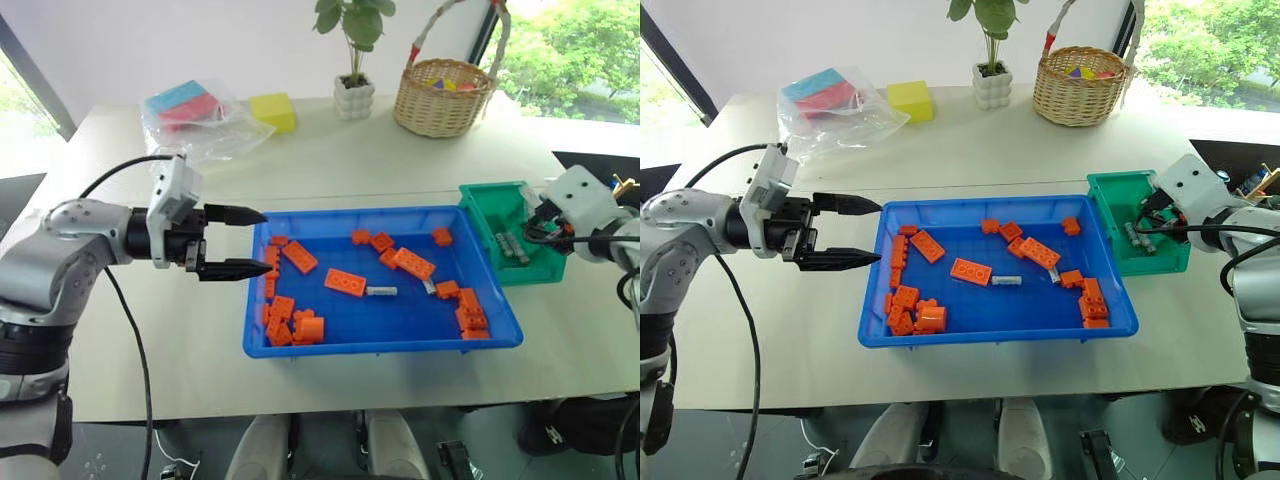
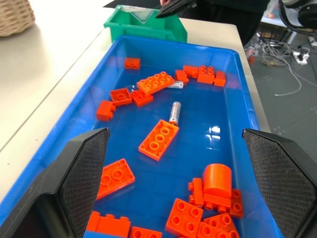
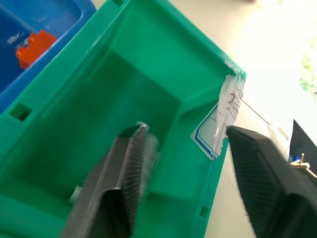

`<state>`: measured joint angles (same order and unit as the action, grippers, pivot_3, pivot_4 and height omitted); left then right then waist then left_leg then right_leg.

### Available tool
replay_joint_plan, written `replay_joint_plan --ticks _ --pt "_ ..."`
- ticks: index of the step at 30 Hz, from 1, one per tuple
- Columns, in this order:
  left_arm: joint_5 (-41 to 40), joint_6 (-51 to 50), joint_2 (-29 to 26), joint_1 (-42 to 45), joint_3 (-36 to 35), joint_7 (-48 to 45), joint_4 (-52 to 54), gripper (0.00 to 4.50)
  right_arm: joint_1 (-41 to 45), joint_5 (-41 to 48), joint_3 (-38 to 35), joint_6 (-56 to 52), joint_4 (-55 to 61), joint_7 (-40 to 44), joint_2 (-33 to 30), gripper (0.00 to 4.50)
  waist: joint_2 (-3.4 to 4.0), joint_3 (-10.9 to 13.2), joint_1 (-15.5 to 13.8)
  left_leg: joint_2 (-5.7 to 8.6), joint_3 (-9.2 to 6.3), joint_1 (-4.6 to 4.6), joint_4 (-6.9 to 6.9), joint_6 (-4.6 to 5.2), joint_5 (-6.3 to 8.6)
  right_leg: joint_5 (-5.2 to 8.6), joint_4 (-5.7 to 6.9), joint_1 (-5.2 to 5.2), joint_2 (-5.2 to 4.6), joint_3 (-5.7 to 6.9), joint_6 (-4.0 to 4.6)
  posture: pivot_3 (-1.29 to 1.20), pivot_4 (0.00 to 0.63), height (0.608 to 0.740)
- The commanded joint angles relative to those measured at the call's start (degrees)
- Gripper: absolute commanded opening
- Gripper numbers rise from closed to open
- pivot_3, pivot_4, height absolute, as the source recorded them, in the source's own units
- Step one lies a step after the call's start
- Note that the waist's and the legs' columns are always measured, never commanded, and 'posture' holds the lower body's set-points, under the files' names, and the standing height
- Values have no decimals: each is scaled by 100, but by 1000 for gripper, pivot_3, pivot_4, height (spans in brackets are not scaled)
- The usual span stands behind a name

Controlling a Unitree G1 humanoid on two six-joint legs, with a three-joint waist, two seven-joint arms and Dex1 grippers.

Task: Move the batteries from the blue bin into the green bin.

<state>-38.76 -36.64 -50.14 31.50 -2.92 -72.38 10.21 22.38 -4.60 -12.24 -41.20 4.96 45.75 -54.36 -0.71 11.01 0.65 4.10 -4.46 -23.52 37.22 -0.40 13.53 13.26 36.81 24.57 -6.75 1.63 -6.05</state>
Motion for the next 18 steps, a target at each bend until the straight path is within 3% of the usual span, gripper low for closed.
replay_joint_plan --ticks 1,6,10,18 --pt "-2 80 -14 71 -78 -27 96 4500 367 501 -403 -245 490 -15 61 2450 0 1 12 0 0 0 0 0 0 0 -1 0 0 0 0 0 150 702" --pt "3 67 -15 64 -87 -35 93 4500 292 1481 -544 -433 1458 480 172 2450 0 1 -2 -1 -7 0 -2 1 1 0 -1 0 0 4 0 0 150 702" --pt "1 38 23 79 -44 -10 136 4500 -345 2362 -298 -500 2496 1027 295 2450 -6 0 -22 -2 -17 -1 -2 7 4 2 -11 -11 0 14 -3 0 150 702" --pt "55 51 99 225 31 -47 63 4500 -620 2187 946 -43 2232 776 526 2450 -7 0 -10 0 -14 -3 3 9 5 1 -45 -23 -1 13 -3 0 150 702"
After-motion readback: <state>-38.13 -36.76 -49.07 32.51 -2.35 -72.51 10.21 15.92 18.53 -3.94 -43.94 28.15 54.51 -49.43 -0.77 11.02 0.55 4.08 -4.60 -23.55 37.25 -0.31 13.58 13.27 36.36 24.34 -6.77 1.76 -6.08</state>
